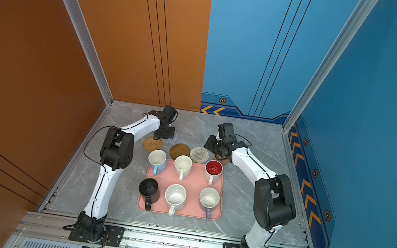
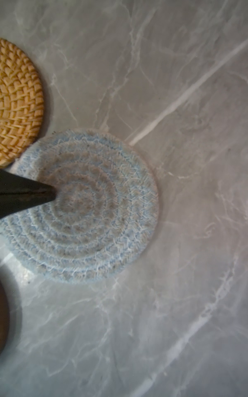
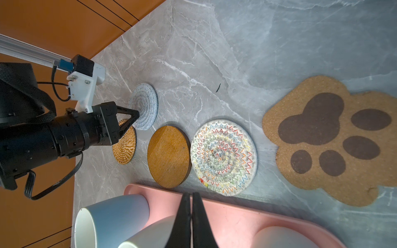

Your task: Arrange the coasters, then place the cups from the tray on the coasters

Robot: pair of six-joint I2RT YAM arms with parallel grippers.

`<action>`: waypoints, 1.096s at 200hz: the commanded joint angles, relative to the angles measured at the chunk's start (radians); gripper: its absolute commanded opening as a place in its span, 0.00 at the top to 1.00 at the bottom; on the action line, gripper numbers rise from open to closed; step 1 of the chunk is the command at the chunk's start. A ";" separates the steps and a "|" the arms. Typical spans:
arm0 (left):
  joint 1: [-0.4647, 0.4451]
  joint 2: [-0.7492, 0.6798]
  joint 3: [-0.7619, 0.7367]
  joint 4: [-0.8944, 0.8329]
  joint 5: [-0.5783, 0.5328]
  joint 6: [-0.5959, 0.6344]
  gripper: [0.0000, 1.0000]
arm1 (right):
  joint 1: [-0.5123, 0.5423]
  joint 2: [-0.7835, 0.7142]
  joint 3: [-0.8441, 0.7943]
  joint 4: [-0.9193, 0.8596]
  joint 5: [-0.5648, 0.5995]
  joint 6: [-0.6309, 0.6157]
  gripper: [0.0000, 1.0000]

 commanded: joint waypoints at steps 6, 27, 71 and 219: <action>0.019 -0.027 -0.064 -0.067 -0.063 -0.003 1.00 | 0.011 -0.003 0.008 -0.002 -0.008 0.007 1.00; 0.026 -0.047 -0.093 -0.065 -0.087 -0.006 1.00 | 0.014 -0.003 0.008 -0.002 -0.008 0.007 1.00; 0.039 -0.089 -0.164 -0.043 -0.095 -0.011 1.00 | 0.018 -0.007 0.008 -0.004 -0.008 0.007 1.00; -0.011 -0.233 -0.395 0.033 -0.083 -0.012 1.00 | 0.031 -0.018 0.002 -0.006 -0.016 0.000 1.00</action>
